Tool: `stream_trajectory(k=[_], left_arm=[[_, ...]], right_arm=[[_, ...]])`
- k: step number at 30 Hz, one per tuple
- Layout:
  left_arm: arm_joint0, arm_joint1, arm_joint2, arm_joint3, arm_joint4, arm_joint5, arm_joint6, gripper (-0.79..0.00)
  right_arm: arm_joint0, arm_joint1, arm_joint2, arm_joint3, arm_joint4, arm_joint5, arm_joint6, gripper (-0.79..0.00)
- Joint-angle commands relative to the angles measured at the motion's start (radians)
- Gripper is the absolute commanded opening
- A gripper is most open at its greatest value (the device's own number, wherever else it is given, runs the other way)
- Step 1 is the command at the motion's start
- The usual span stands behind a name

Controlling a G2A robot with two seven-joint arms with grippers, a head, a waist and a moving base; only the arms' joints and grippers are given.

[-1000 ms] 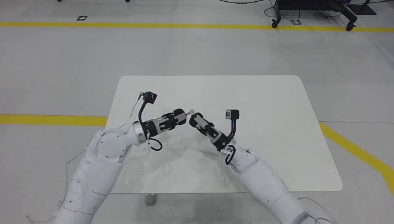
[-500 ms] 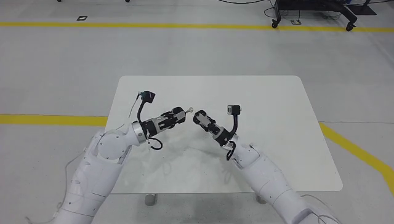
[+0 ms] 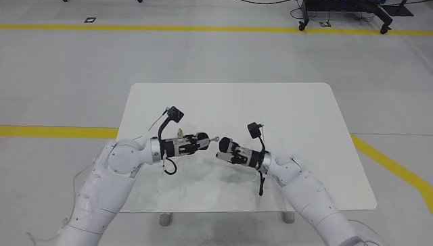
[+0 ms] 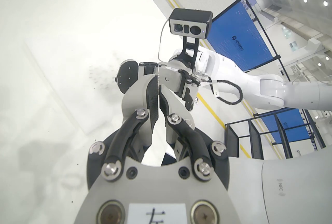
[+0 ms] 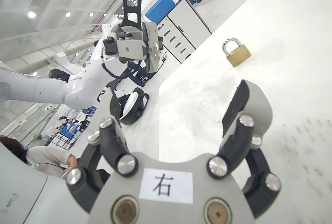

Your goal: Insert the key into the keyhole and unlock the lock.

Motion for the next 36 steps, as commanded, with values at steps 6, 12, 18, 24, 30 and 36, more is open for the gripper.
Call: stream_trajectory(k=[6,12,18,24,30,36], left_arm=[[-0.005,0.008,0.011,0.005,-0.005,-0.038,-0.023,-0.785],[-0.009,0.012,0.026,0.002,0.006,-0.046,-0.032,-0.785],[-0.012,0.017,0.034,0.004,0.007,-0.052,-0.028,-0.785],[-0.016,0.022,0.043,0.004,0.011,-0.054,-0.027,-0.785],[-0.020,0.026,0.052,0.006,0.009,-0.056,-0.024,-0.785],[-0.023,0.030,0.057,0.007,0.010,-0.053,-0.013,-0.785]], right_arm=[[0.005,0.013,-0.031,-0.015,0.263,0.000,0.149,-0.468],[0.019,0.023,-0.040,-0.004,0.351,0.000,0.222,-0.493],[0.028,0.025,-0.047,0.010,0.361,0.000,0.222,-0.579],[0.032,0.027,-0.056,0.013,0.364,0.000,0.223,-0.640],[0.035,0.030,-0.061,0.014,0.343,0.000,0.212,-0.785],[0.035,0.030,-0.070,0.010,0.313,0.000,0.193,-0.785]])
